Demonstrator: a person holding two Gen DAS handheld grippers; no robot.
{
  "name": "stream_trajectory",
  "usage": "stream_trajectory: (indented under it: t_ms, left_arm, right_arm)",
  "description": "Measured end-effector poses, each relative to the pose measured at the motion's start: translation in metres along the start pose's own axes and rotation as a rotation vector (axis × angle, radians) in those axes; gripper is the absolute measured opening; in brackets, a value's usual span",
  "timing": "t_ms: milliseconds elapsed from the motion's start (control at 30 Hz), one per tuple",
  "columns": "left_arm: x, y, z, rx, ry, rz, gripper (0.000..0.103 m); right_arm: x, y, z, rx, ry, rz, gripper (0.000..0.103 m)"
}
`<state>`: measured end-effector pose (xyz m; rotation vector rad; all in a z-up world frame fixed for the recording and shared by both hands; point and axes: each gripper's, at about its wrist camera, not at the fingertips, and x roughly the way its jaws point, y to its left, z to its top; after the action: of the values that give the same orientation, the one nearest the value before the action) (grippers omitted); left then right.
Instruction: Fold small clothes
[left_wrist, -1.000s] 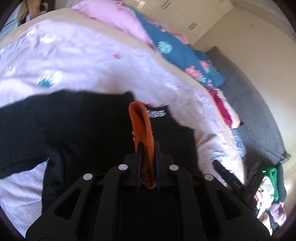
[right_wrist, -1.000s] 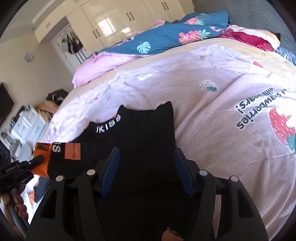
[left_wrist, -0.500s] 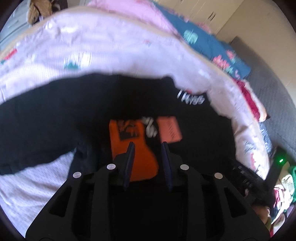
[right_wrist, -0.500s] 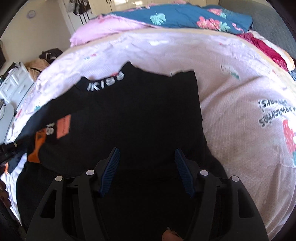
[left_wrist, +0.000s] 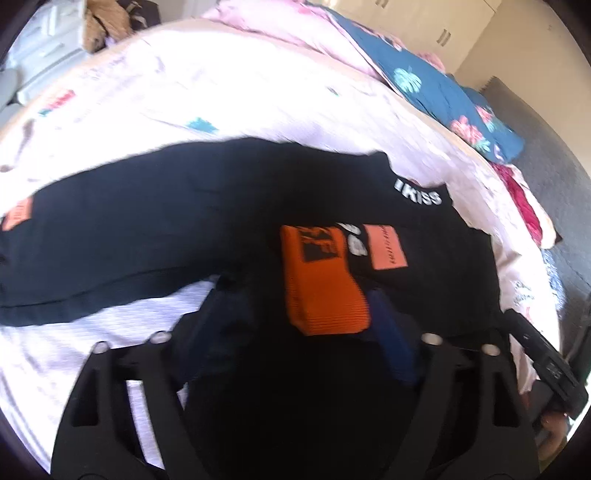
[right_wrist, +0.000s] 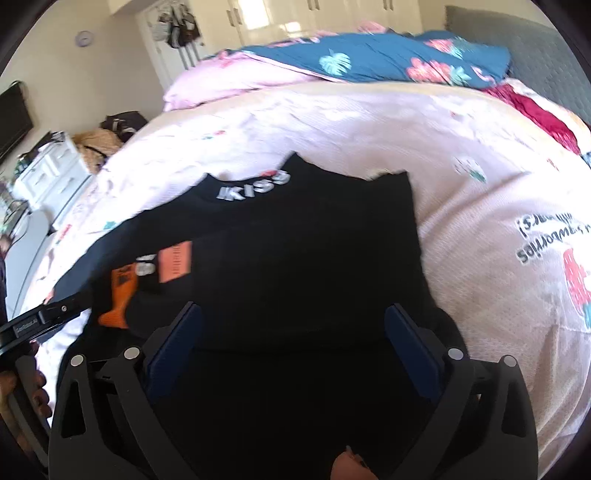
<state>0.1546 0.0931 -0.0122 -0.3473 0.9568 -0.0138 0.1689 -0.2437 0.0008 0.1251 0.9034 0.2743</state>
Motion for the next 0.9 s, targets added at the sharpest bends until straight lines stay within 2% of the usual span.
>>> stream_trajectory:
  t_ms: [100,200,467,900]
  left_arm:
    - [-0.013,0.015,-0.002,-0.029,-0.03,0.046,0.092]
    - [-0.023,0.033,-0.003,-0.068,-0.048,0.071,0.094]
    - [-0.044,0.078,-0.008,-0.14,-0.078,0.121,0.094]
    - [-0.061,0.143,-0.022,-0.278,-0.099,0.179,0.094]
  right_arm:
    - [-0.005,0.02,0.0,-0.043,-0.006,0.034,0.099]
    - [-0.007,0.044,-0.001,-0.098,-0.013,0.051,0.099]
    - [-0.008,0.096,-0.003,-0.181,-0.018,0.107,0.099]
    - [-0.007,0.194,-0.008,-0.395,-0.022,0.181,0.099]
